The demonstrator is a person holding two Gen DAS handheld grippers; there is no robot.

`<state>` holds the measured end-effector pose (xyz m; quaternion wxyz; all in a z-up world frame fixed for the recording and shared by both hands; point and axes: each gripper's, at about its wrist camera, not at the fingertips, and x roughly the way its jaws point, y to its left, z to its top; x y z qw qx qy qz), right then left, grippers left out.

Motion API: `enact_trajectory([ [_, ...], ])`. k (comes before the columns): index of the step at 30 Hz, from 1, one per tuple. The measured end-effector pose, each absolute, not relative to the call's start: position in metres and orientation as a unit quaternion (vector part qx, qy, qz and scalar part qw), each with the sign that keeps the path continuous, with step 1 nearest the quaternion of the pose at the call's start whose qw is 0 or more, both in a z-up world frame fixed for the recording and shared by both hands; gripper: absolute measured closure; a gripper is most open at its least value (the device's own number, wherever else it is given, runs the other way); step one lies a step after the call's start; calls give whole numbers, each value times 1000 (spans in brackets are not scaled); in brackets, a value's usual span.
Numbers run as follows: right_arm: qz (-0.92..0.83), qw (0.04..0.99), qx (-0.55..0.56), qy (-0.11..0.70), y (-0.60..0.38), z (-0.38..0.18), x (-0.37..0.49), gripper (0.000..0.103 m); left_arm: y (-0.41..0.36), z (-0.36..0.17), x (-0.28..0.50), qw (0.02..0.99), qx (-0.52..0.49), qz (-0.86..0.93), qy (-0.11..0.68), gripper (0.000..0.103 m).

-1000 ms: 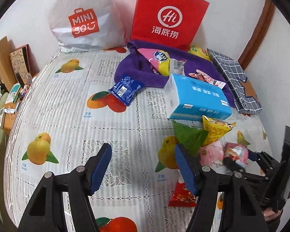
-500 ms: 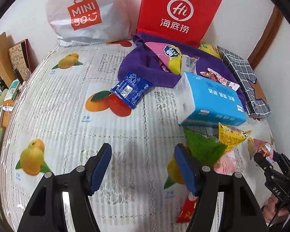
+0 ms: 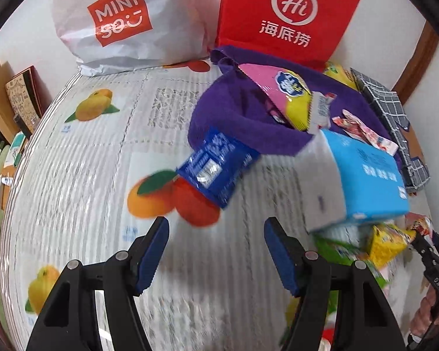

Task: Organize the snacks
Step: 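Grasp the pink-and-silver chip bag with the right gripper while the left gripper grasps the dark blue packet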

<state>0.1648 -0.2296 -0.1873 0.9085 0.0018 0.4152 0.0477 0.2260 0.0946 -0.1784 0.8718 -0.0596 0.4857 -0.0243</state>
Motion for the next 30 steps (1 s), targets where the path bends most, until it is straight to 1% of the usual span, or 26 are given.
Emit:
enact_trajectory([
  [5,38,908,2,418,-233,-189,179,39,95,-184,250,873,-45,-23,485,37],
  [15,29,902,-6,430,-236,-200,192,39,82,-195,272,876,-9,-30,481,38],
  [16,29,902,-6,431,-236,-200,192,39,80,-195,273,877,-4,-31,480,40],
  [21,27,901,-18,432,-232,-202,191,39,71,-196,274,881,17,-34,472,43],
  [22,28,901,-19,432,-232,-202,191,39,70,-196,273,881,19,-36,471,46],
  [24,28,901,-17,432,-232,-202,191,40,69,-196,271,880,18,-44,472,47],
  [26,28,901,-13,433,-233,-202,190,40,71,-195,268,878,6,-55,475,52],
  [30,29,902,-10,431,-233,-200,186,40,72,-191,258,876,-11,-70,476,52],
])
